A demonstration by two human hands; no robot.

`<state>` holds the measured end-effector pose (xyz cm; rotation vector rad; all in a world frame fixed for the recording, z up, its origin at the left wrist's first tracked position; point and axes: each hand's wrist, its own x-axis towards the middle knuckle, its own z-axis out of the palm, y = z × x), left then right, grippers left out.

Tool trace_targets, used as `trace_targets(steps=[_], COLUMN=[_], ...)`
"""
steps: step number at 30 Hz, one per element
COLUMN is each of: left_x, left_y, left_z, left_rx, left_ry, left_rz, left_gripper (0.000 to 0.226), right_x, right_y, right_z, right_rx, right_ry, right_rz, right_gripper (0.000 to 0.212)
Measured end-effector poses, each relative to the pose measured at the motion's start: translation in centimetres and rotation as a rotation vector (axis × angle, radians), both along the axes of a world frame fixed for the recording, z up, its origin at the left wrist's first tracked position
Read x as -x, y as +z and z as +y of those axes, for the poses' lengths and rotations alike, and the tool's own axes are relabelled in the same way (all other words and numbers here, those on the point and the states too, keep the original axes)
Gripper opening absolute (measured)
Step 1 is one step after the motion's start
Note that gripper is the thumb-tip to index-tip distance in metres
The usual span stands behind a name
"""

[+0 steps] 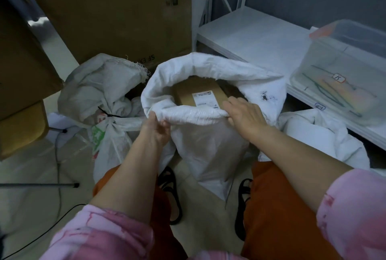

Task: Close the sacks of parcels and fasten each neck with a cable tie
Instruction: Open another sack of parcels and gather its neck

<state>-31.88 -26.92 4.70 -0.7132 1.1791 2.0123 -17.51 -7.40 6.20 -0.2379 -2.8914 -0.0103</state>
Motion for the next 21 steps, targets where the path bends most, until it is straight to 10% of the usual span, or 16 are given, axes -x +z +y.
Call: trace_targets(steps=[4,10,16,21], left_x=[-3.0,-4.9,-2.6,-4.3], left_y=[-0.2,0.6,1.6,-0.1], left_z=[0.7,3.1,4.2,3.4], left_rx=[0.478,0.328,0.017,-0.065], left_ry=[-0.031,-0.026,0.232,0.083], left_rz=[0.101,0.224,-0.228,-0.267], left_gripper=[0.025,0.031,0.039,0.034], right_x=[0.2,0.2,-1.0,-1.6], right_y=[-0.5,-0.6,-0.8,-1.3], right_z=[-0.8,-1.3,-0.2,0.4], right_rx=[-0.046,-0.152,-0.172,0.002], right_ry=[0.032,0.044,0.060,0.009], right_rz=[0.032,-0.011,0.028,-0.159], right_gripper=[0.030,0.042,0.041,0.026])
